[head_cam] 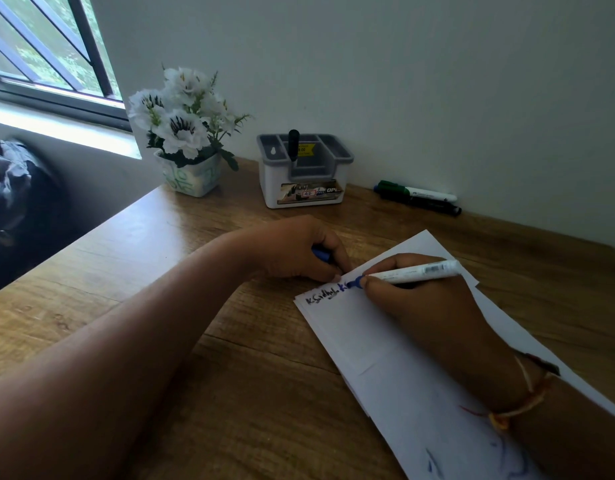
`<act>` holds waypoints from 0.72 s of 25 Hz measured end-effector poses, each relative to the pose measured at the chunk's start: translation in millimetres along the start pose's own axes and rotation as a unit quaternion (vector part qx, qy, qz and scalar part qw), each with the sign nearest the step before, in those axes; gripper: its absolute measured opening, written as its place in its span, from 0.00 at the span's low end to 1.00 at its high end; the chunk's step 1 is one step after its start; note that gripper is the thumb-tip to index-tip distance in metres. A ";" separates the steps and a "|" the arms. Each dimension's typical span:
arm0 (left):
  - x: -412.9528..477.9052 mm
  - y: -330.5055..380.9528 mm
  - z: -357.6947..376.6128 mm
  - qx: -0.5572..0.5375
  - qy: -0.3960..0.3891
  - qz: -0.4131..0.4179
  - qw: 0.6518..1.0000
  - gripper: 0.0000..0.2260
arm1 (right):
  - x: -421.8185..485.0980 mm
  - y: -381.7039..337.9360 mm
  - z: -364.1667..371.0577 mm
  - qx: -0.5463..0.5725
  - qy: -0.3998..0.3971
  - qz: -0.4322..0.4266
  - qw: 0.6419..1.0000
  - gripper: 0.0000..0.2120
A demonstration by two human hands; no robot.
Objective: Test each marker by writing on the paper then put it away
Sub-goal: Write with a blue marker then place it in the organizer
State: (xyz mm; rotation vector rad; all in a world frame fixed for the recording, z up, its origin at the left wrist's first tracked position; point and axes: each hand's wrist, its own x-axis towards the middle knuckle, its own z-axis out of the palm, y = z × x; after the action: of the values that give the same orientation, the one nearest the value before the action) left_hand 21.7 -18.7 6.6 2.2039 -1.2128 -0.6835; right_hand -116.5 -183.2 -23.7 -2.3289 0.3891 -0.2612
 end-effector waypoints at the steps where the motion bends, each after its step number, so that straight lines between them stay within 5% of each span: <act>1: 0.1 0.3 0.2 0.002 -0.001 0.001 1.000 0.12 | -1.1 -0.1 -0.5 -0.001 0.000 -0.004 1.000 0.08; 18: -0.3 1.9 0.6 -0.010 -0.001 -0.010 1.000 0.12 | -1.9 -0.9 -3.8 0.011 0.007 0.013 1.000 0.07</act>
State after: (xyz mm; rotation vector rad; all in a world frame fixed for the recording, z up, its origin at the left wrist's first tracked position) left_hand 20.1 -19.4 7.5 2.2027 -1.1818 -0.7016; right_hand -119.2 -184.3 -20.5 -2.3000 0.4204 -0.2677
